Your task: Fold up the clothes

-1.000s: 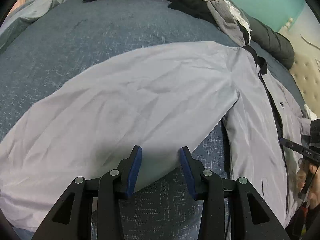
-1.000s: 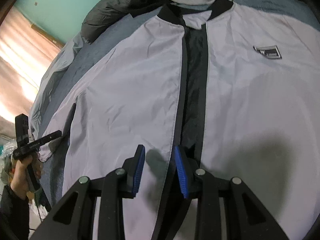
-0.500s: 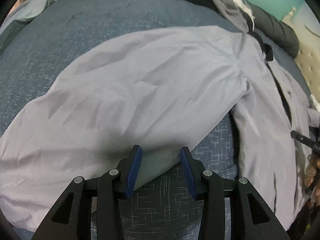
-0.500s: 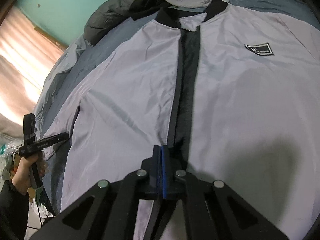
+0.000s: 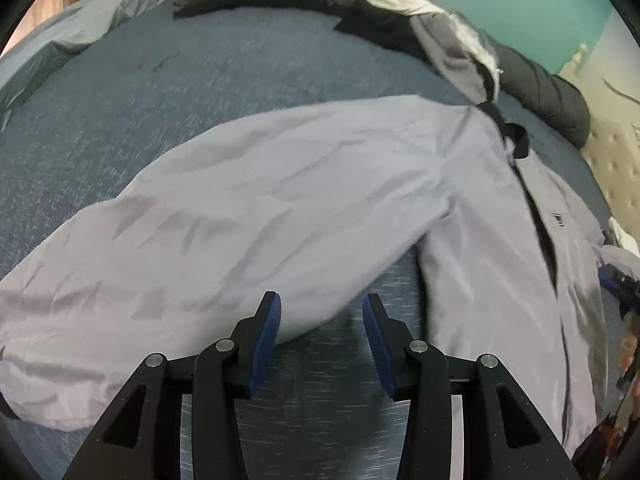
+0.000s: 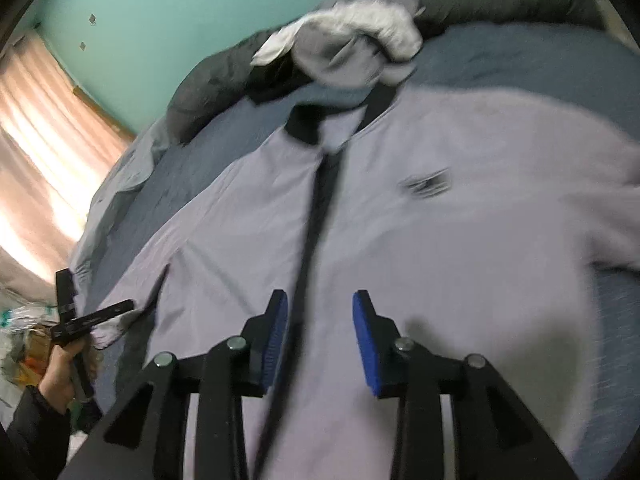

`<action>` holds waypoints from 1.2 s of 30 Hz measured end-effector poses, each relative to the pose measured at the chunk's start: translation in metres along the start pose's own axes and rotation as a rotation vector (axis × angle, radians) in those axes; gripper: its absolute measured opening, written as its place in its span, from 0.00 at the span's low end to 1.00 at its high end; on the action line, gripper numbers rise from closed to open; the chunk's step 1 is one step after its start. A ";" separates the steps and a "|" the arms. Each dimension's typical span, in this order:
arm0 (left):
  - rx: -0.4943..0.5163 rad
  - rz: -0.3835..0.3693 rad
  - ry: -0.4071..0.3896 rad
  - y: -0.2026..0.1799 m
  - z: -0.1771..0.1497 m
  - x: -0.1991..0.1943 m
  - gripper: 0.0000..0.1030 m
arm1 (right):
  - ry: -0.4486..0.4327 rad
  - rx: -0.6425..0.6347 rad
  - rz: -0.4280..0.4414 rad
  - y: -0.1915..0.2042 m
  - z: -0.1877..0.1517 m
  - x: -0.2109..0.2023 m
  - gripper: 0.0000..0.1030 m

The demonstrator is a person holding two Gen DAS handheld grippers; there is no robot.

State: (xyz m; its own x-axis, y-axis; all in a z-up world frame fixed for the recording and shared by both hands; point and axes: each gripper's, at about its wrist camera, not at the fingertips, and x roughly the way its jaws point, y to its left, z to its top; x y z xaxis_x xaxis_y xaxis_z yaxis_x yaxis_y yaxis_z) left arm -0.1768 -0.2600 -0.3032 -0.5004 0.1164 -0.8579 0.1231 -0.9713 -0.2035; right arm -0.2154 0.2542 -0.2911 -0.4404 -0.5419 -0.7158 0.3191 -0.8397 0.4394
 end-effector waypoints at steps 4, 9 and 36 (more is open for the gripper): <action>0.038 -0.028 -0.018 -0.018 -0.003 -0.001 0.47 | -0.064 0.030 -0.126 -0.057 0.014 -0.061 0.33; 0.082 -0.057 -0.005 -0.047 -0.004 0.005 0.48 | -0.170 0.100 -0.282 -0.132 0.034 -0.147 0.33; 0.091 -0.069 0.015 -0.096 0.002 -0.003 0.49 | -0.321 0.604 -0.522 -0.337 0.015 -0.297 0.54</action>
State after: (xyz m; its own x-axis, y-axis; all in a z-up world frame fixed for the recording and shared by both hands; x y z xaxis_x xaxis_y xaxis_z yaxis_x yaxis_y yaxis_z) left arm -0.1883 -0.1672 -0.2801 -0.4923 0.1860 -0.8503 0.0097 -0.9757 -0.2191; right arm -0.2046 0.6974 -0.2186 -0.6514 0.0111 -0.7586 -0.4513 -0.8095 0.3756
